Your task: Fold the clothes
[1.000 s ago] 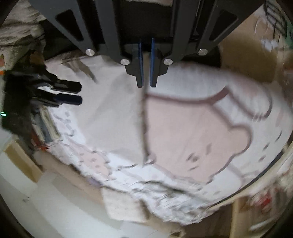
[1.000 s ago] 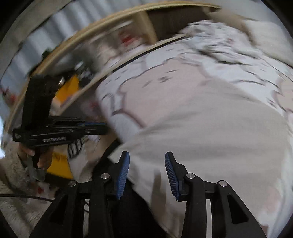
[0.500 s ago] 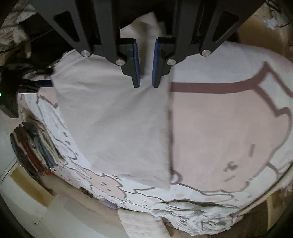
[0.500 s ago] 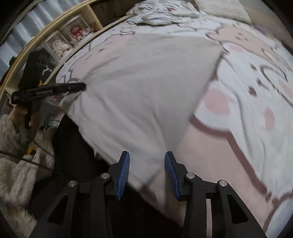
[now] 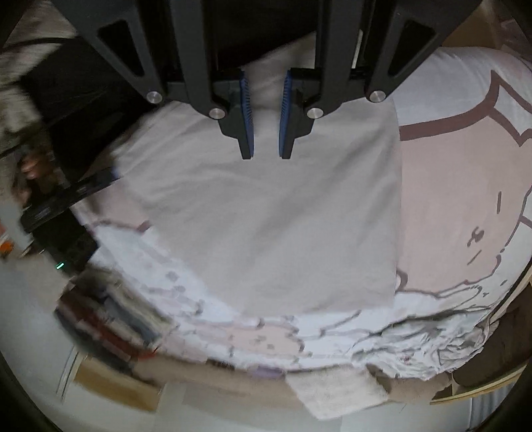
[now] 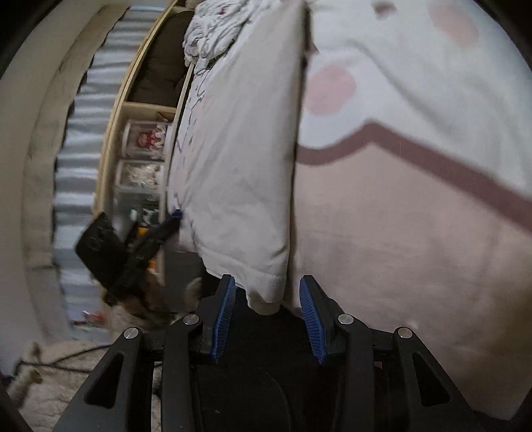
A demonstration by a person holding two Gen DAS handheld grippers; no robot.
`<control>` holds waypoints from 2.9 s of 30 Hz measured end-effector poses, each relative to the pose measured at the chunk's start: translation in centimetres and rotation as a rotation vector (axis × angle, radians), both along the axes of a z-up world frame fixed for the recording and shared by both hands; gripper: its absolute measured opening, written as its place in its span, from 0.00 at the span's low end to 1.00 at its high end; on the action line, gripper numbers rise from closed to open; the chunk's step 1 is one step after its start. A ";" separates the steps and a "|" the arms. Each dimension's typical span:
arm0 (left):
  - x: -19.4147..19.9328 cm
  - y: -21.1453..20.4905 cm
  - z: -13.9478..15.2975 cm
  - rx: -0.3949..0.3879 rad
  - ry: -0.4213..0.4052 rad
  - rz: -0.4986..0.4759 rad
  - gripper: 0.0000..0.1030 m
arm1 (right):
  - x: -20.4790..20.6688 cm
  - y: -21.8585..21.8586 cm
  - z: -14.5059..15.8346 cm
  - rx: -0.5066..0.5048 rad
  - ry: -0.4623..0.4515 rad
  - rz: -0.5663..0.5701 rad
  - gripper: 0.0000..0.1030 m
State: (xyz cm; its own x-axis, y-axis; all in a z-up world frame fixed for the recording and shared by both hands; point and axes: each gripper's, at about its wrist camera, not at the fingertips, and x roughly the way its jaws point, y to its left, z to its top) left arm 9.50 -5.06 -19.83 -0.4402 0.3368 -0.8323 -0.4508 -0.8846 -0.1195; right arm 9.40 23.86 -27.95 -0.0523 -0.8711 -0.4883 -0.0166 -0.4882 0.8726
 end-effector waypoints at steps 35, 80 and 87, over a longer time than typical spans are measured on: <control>6.2 5.1 -1.7 -0.439 0.511 -0.356 0.54 | -4.3 -2.1 6.0 -0.303 -0.159 -0.221 0.13; 1.2 2.0 1.0 -0.153 0.254 -0.379 0.30 | 6.0 -18.4 6.2 1.260 1.466 0.534 0.16; 2.4 1.1 -1.9 -0.428 0.365 -0.310 0.48 | 4.6 -17.3 7.8 1.206 1.406 0.560 0.13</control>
State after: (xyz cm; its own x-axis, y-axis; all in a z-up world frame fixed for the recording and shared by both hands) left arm 11.86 -4.00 -21.72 -0.6565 0.1647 -0.7361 -0.6379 -0.6421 0.4253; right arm 13.96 6.52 -20.15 -0.7594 -0.2141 -0.6143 0.6350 -0.4498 -0.6281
